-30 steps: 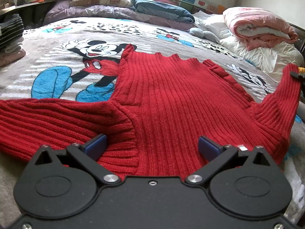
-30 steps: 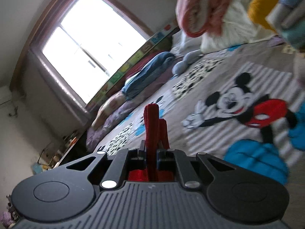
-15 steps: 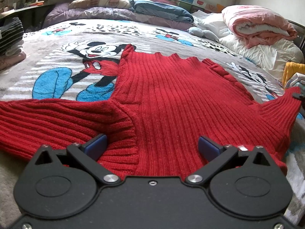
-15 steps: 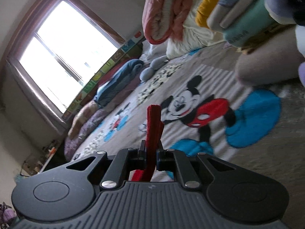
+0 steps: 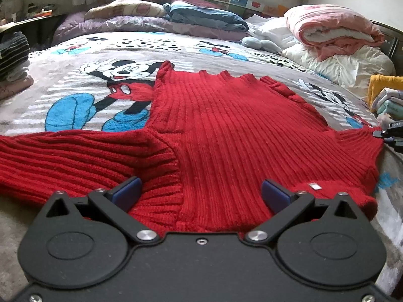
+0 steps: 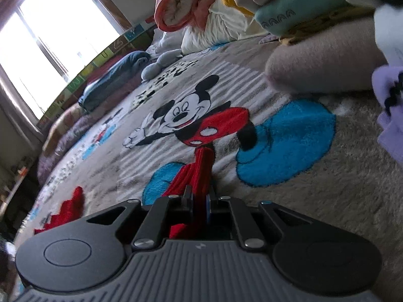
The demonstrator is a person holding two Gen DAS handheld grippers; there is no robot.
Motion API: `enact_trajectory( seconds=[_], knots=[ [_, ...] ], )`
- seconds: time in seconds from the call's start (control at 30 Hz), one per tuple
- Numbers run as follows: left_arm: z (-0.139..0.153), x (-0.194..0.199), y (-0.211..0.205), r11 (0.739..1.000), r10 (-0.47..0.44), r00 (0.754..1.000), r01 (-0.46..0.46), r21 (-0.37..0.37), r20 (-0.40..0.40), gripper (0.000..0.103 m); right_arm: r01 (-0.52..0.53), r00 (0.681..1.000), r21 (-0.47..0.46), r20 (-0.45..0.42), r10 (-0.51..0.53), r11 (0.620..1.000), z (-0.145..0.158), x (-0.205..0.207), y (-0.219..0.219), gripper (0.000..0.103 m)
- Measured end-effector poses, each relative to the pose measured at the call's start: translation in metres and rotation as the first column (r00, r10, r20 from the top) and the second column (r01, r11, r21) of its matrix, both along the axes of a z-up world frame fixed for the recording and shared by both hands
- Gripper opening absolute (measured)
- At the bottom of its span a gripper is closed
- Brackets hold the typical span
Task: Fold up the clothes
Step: 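Lay the sleeve out flat with the right tool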
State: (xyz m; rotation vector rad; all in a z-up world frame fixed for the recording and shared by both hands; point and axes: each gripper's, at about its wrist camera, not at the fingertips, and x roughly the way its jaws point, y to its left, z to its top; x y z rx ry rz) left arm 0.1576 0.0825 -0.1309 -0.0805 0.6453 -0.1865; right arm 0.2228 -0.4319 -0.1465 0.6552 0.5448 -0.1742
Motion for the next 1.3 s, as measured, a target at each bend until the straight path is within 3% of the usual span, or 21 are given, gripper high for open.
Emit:
enact_trajectory(
  seconds=[0.17,0.3,0.37,0.47,0.5,0.57,0.7,0.77,0.83,0.87,0.97,1.07,1.13,1.2,1.3],
  knots=[
    [0.002,-0.009,0.000,1.000,-0.005,1.000,0.004,0.014,0.013,0.102,0.059,0.997,-0.116,-0.046,-0.065,0.992,0.013,-0.005,0.000,0.018],
    [0.009,-0.018,0.005,1.000,0.025,0.999,-0.025,0.001,0.032,0.100,0.086,0.996,-0.184,-0.011,-0.090,0.979,0.030,-0.022,0.004,0.021],
    [0.014,-0.024,0.006,0.999,0.047,0.997,-0.046,-0.014,0.068,0.096,0.061,0.998,-0.212,0.021,-0.058,0.975,0.039,-0.030,0.015,0.021],
    [0.022,-0.033,0.004,0.996,0.074,0.988,-0.068,-0.050,0.133,0.082,-0.073,0.992,-0.250,0.079,0.095,0.965,0.053,-0.043,0.058,0.021],
    [0.023,-0.035,0.001,0.995,0.069,0.987,-0.059,-0.075,0.142,0.071,-0.131,0.982,-0.267,0.094,0.161,0.955,0.058,-0.047,0.075,0.021],
    [0.024,-0.036,-0.010,0.994,0.045,0.988,-0.030,-0.101,0.149,0.063,-0.267,0.944,-0.304,0.110,0.313,0.914,0.063,-0.057,0.115,0.021],
    [0.020,-0.041,-0.043,0.995,-0.070,0.987,0.079,-0.058,0.148,0.049,-0.493,0.819,-0.393,0.090,0.566,0.776,0.062,-0.075,0.196,0.021],
    [0.010,-0.043,-0.059,0.991,-0.136,0.984,0.136,0.012,0.111,0.047,-0.562,0.762,-0.430,0.065,0.645,0.707,0.055,-0.083,0.223,0.021],
    [-0.004,-0.051,-0.076,0.967,-0.211,0.974,0.197,0.164,0.078,0.047,-0.618,0.706,-0.458,0.034,0.707,0.639,0.046,-0.091,0.246,0.021],
    [-0.004,-0.055,-0.080,0.956,-0.230,0.970,0.209,0.205,0.085,0.047,-0.644,0.681,-0.471,0.006,0.733,0.602,0.040,-0.095,0.253,0.020],
    [-0.002,-0.060,-0.077,0.957,-0.226,0.970,0.206,0.203,0.084,0.047,-0.696,0.630,-0.515,-0.101,0.770,0.501,0.020,-0.112,0.267,0.021],
    [-0.004,-0.069,-0.080,0.942,-0.254,0.960,0.219,0.253,0.114,0.047,-0.678,0.636,-0.539,-0.089,0.767,0.500,0.024,-0.128,0.263,0.021],
    [0.000,-0.073,-0.079,0.937,-0.267,0.957,0.231,0.262,0.109,0.048,-0.669,0.632,-0.568,-0.097,0.769,0.479,0.025,-0.135,0.264,0.021],
    [0.009,-0.078,-0.071,0.947,-0.263,0.956,0.231,0.222,0.128,0.048,-0.662,0.634,-0.576,-0.092,0.767,0.479,0.026,-0.141,0.264,0.021],
    [0.014,-0.076,-0.059,0.970,-0.213,0.966,0.191,0.152,0.149,0.048,-0.648,0.644,-0.564,-0.048,0.763,0.512,0.032,-0.146,0.262,0.021]
  ],
)
